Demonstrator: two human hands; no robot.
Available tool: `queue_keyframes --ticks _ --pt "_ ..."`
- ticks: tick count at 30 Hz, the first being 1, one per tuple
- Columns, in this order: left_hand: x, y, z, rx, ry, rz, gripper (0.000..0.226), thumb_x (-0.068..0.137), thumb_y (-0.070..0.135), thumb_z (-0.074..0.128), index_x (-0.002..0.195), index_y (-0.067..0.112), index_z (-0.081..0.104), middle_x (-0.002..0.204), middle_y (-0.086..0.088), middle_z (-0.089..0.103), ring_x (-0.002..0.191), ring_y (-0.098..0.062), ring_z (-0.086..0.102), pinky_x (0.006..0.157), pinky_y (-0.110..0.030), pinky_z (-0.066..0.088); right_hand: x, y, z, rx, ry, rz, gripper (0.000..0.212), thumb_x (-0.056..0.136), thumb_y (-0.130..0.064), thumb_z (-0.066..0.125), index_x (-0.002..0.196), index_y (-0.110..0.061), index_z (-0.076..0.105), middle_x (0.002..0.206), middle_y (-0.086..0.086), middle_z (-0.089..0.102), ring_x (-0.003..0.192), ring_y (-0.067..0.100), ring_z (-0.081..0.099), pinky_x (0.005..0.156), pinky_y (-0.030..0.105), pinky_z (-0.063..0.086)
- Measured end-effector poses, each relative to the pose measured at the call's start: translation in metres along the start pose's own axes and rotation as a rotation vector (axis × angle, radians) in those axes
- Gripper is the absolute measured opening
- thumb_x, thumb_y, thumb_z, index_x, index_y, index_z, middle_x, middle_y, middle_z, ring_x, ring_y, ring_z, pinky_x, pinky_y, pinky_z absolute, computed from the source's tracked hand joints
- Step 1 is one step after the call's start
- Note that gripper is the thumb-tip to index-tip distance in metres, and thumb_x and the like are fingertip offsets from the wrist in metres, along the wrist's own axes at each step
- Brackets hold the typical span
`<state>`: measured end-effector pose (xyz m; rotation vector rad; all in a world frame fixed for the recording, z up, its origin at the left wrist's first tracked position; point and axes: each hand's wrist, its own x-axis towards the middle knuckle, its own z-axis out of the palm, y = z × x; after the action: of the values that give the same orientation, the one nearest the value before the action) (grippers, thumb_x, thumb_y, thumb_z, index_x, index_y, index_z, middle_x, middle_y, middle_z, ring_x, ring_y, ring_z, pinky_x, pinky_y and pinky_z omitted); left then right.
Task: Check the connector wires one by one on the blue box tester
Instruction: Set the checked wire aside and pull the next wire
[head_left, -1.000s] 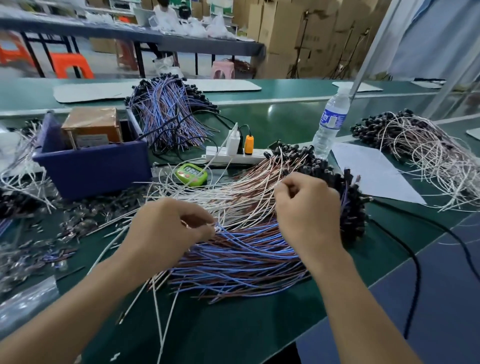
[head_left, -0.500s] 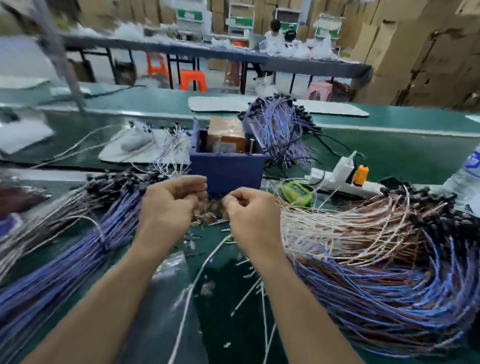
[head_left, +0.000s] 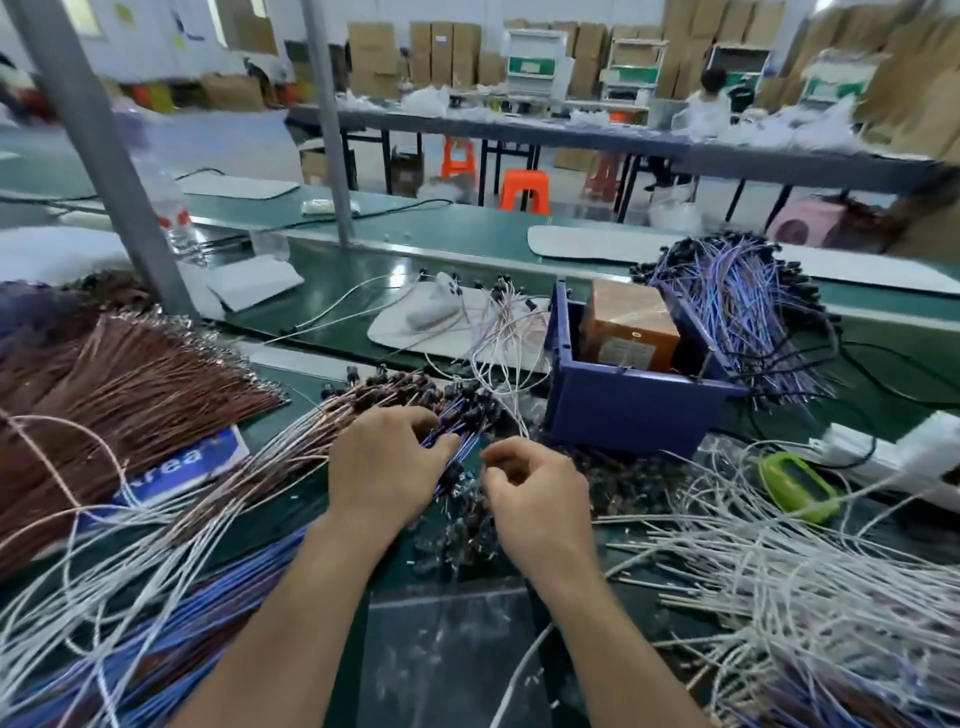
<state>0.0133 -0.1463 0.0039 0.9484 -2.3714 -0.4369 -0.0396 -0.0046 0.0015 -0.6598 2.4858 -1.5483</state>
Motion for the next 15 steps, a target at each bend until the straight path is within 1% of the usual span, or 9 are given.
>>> queue_keyframes --ticks 2,4,7,9,11,13,15 --pt "0.0002 -0.0029 -0.0001 0.029 -0.005 0.016 0.039 0.079 0.059 0.078 0.112 0.038 0.078 0.106 0.0 0.075 0.099 -0.021 0.067 0.085 -0.033 0.051 -0.0006 0.0047 0.0005 0.026 -0.013 0.002 0.017 0.088 -0.016 0.067 0.085 -0.03 0.076 0.071 -0.022 0.071 0.063 -0.002 0.066 0.051 0.012 0.045" --pt "-0.0022 -0.0029 0.0004 0.089 0.029 0.043 0.04 0.081 0.055 0.079 0.114 0.033 0.078 0.105 -0.001 0.076 0.1 -0.023 0.066 0.089 -0.036 0.05 -0.001 0.0071 -0.0017 0.058 -0.034 0.006 0.018 0.089 -0.015 0.067 0.084 -0.031 0.075 0.072 -0.021 0.071 0.063 0.001 0.067 0.051 0.014 0.046" --pt "-0.0047 -0.0001 0.004 0.117 0.088 0.082 0.024 0.083 0.042 0.083 0.1 0.025 0.083 0.091 0.001 0.078 0.088 -0.022 0.064 0.087 -0.038 0.048 0.0001 0.01 -0.0042 0.063 -0.047 -0.004 0.018 0.089 -0.015 0.068 0.082 -0.031 0.075 0.071 -0.017 0.072 0.066 0.004 0.069 0.054 0.015 0.049" --pt "-0.0044 -0.0003 0.0039 0.128 0.102 0.089 0.01 0.084 0.035 0.082 0.087 0.026 0.084 0.08 0.003 0.077 0.077 -0.017 0.054 0.087 -0.038 0.043 -0.0003 0.0106 -0.0054 0.08 -0.051 -0.002 0.02 0.089 -0.014 0.068 0.081 -0.03 0.075 0.07 -0.015 0.072 0.064 0.005 0.068 0.053 0.015 0.049" --pt "-0.005 -0.0016 0.004 0.14 0.117 0.086 0.009 0.087 0.03 0.08 0.08 0.025 0.083 0.073 0.003 0.075 0.071 -0.015 0.044 0.086 -0.039 0.038 -0.0009 0.0104 -0.0066 0.102 -0.054 0.006 0.021 0.089 -0.013 0.068 0.08 -0.03 0.075 0.069 -0.013 0.072 0.062 0.007 0.068 0.052 0.017 0.051" --pt "-0.0067 -0.0013 0.0028 0.13 0.159 0.083 0.011 0.088 0.027 0.078 0.079 0.023 0.083 0.073 0.001 0.075 0.07 -0.018 0.05 0.084 -0.038 0.035 -0.0018 0.0095 -0.0078 0.146 -0.051 -0.003 0.021 0.088 -0.012 0.068 0.078 -0.03 0.075 0.067 -0.01 0.072 0.059 0.01 0.068 0.051 0.02 0.052" --pt "-0.0084 0.001 -0.0004 0.104 0.24 0.086 0.008 0.088 0.027 0.078 0.082 0.023 0.081 0.074 0.001 0.076 0.07 -0.02 0.058 0.079 -0.035 0.03 -0.0034 0.0079 -0.0087 0.229 -0.045 -0.018 0.022 0.086 -0.01 0.069 0.077 -0.029 0.076 0.065 -0.005 0.072 0.056 0.014 0.066 0.05 0.025 0.053"
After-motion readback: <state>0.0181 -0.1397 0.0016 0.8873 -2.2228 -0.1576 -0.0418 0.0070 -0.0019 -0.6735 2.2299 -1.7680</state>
